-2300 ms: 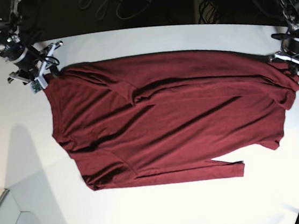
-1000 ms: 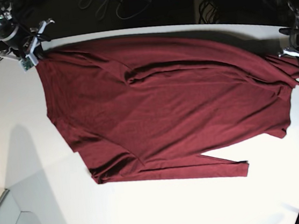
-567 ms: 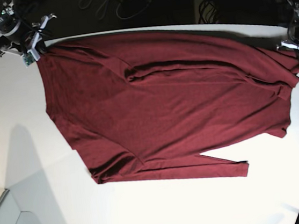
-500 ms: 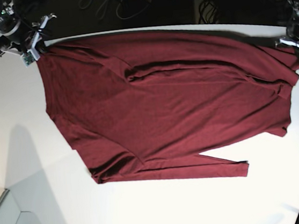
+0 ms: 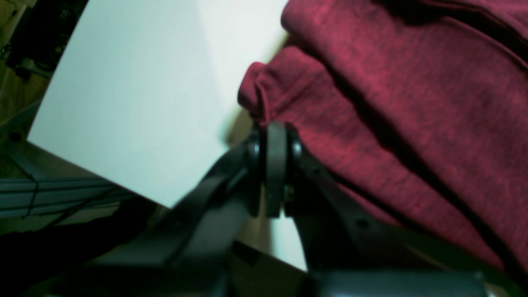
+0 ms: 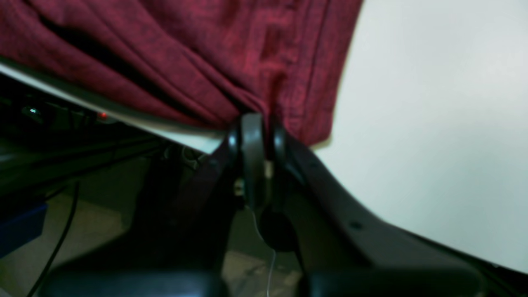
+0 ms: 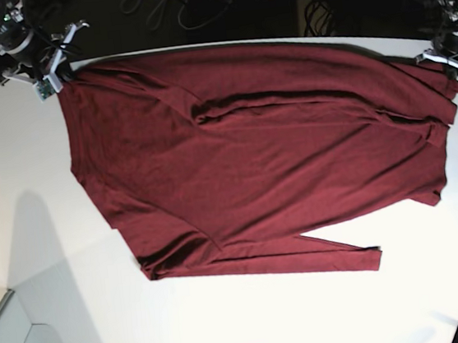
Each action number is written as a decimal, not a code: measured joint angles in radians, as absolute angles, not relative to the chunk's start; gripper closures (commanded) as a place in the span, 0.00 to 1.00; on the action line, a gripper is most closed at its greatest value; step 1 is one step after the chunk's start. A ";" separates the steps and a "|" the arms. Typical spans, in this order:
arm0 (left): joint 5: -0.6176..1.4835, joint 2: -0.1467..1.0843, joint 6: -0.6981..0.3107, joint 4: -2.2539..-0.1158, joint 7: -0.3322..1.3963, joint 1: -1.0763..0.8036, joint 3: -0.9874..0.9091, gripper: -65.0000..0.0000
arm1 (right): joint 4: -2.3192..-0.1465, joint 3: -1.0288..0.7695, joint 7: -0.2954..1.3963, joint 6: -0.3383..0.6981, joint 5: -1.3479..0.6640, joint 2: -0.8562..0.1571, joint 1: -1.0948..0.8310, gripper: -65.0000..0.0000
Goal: Layout the t-shirt on the table in an organized manner, then fold the t-shirt properly
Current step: 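Hold the edge with both grippers and drag it to flatten the shirt, then release the left gripper and move it along the shirt side toward the hem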
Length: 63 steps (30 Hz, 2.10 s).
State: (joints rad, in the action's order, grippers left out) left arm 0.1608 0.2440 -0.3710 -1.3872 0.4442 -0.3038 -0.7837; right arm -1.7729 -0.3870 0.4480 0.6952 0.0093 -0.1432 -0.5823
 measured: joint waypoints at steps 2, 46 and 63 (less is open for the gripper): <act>0.161 0.244 -0.371 -1.387 0.444 -0.304 -0.784 0.99 | -1.773 -0.387 0.448 0.695 0.009 -0.143 -0.582 1.00; 0.311 0.237 -0.354 -1.444 0.517 0.031 -0.933 0.50 | -1.773 -0.450 0.467 0.695 0.011 -0.139 -0.530 0.56; 0.004 0.315 -0.348 -0.733 0.310 0.500 -0.709 0.50 | -1.773 -0.603 0.467 0.695 0.017 -0.121 -0.424 0.44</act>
